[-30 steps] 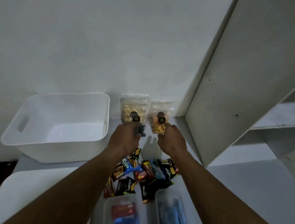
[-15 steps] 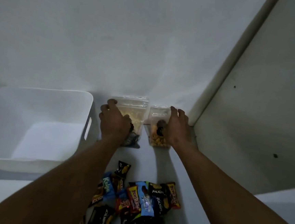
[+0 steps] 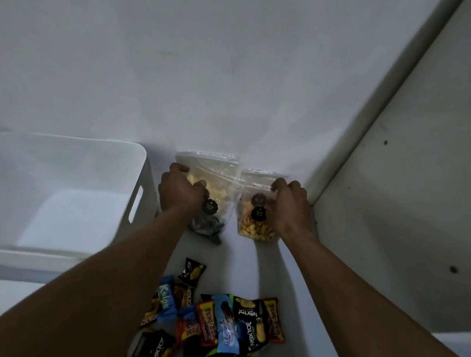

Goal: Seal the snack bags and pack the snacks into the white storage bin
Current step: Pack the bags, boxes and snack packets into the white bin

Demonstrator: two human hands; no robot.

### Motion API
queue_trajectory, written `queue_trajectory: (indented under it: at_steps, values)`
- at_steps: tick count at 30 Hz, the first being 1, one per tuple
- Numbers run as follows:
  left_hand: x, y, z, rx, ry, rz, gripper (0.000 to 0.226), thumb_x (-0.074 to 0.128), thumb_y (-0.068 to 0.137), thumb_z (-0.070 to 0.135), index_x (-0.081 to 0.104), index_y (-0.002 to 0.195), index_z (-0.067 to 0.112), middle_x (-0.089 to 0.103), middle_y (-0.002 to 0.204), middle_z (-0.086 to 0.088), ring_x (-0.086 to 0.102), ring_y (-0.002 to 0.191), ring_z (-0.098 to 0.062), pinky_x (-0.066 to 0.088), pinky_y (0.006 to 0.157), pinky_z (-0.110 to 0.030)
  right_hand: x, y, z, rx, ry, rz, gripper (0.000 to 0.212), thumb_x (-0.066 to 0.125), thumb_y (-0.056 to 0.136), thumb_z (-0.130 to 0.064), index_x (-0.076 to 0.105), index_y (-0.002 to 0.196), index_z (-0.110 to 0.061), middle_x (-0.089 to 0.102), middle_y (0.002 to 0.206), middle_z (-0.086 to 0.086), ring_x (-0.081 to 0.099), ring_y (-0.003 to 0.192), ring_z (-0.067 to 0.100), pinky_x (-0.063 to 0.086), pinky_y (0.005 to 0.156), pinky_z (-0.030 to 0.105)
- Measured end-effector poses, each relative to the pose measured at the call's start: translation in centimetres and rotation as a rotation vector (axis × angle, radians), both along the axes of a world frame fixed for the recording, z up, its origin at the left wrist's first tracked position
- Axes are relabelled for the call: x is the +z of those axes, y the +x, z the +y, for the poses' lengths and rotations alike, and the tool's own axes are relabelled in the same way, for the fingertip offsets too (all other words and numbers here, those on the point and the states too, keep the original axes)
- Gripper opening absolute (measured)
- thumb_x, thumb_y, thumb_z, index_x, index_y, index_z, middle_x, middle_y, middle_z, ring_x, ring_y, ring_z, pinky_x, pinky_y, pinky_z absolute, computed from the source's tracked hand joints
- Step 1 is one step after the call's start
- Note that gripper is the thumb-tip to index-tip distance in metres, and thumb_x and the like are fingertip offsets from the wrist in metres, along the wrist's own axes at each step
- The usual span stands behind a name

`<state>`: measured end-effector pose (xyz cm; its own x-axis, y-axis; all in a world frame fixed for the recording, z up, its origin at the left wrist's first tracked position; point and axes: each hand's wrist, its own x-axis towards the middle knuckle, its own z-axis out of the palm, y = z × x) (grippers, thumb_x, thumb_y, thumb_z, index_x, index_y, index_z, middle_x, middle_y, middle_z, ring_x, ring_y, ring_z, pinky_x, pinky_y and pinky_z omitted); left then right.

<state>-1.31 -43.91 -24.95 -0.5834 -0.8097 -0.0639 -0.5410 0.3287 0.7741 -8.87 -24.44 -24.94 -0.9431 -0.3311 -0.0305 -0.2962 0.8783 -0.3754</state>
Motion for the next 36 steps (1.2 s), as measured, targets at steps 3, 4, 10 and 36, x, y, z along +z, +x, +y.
queue_trajectory:
  at_steps: [3,4,10,36]
  values:
    - [0.2,-0.2,0.3,-0.044,0.069,0.01,0.057,0.08,0.079,0.028,0.048,0.125,0.015,0.061,0.128,-0.009,0.06,0.113,-0.03,0.042,0.084,-0.029,0.3,-0.2,0.0,0.011,-0.015,-0.021,0.036,0.061,0.085,-0.012,0.055,0.119,-0.021,0.054,0.123,0.008,0.053,0.115,0.031,0.045,0.085,0.038]
    - [0.3,-0.3,0.4,-0.053,0.072,0.008,0.059,0.081,0.078,0.028,0.047,0.126,0.016,0.061,0.128,-0.007,0.061,0.112,-0.029,0.043,0.084,-0.029,0.5,-0.2,0.0,0.017,-0.026,-0.021,0.033,0.061,0.085,-0.012,0.057,0.117,-0.021,0.056,0.122,0.007,0.055,0.113,0.031,0.047,0.083,0.038]
    - [1.0,-0.3,0.8,-0.111,0.003,-0.024,0.06,0.081,0.074,0.026,0.047,0.124,0.026,0.066,0.116,0.002,0.062,0.106,-0.025,0.052,0.092,-0.041,1.3,-0.4,-0.2,0.016,-0.094,-0.051,0.013,0.065,0.087,-0.028,0.066,0.099,-0.024,0.067,0.108,0.002,0.063,0.102,0.028,0.045,0.073,0.031]
    - [24.0,10.4,-9.2,-0.367,-0.038,0.288,0.017,0.061,0.088,0.009,0.075,0.086,0.019,0.071,0.077,0.009,0.064,0.067,-0.011,0.047,0.062,-0.021,21.8,5.2,-5.0,0.11,-0.236,0.122,0.016,0.064,0.088,-0.011,0.074,0.094,-0.021,0.075,0.097,0.002,0.069,0.093,0.022,0.057,0.081,0.037]
